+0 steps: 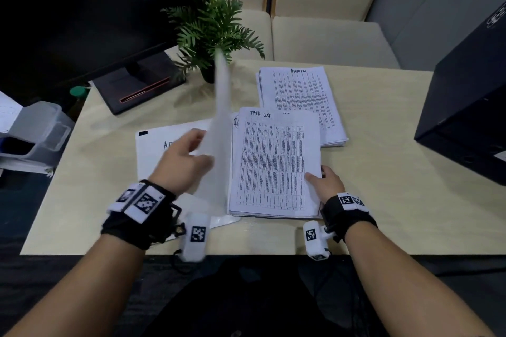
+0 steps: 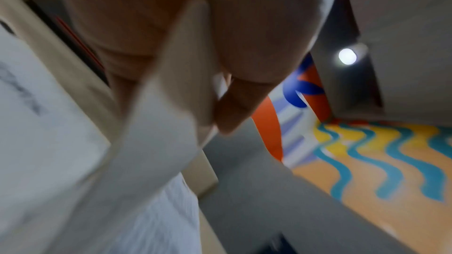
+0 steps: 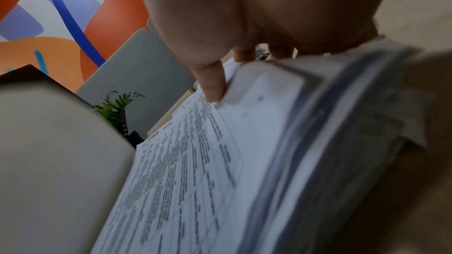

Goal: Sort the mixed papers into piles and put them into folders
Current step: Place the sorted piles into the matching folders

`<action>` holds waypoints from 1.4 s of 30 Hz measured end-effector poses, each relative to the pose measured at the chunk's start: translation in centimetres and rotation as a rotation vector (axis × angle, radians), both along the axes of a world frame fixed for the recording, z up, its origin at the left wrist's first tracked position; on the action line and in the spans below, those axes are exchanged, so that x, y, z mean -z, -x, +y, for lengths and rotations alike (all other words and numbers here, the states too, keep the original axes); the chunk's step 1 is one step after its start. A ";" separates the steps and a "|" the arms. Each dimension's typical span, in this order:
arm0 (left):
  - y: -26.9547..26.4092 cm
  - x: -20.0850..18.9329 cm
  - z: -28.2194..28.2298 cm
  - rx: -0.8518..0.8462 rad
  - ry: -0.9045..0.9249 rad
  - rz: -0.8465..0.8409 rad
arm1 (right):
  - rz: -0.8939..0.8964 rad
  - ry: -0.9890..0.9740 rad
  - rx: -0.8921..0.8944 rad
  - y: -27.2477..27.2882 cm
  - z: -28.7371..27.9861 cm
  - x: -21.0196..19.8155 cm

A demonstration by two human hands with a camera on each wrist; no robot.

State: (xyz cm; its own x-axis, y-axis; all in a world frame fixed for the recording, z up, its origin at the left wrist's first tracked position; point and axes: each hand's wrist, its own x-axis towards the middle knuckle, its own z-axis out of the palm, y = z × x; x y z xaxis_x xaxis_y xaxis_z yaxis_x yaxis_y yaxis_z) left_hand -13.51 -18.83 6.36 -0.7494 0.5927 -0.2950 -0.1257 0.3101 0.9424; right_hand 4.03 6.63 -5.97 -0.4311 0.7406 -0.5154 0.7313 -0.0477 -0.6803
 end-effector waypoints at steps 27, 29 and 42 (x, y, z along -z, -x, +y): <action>-3.3 11.4 7.4 0.051 0.510 0.091 | -0.052 -0.012 -0.211 -0.9 0.4 -0.4; -3.3 11.2 7.4 -0.009 0.466 0.010 | -0.053 -0.021 -0.218 -1.0 0.7 0.1; -4.1 9.5 7.9 0.021 -0.088 -0.274 | 0.196 0.282 0.216 -4.7 1.7 -0.9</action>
State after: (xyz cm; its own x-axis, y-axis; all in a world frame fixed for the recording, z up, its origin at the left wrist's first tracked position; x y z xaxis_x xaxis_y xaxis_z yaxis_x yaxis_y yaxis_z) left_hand -9.37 -10.94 -3.17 -0.6362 0.6398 -0.4312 -0.3737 0.2334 0.8977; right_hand 8.70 8.36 -5.04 -0.3914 0.6664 -0.6347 0.5413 -0.3910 -0.7444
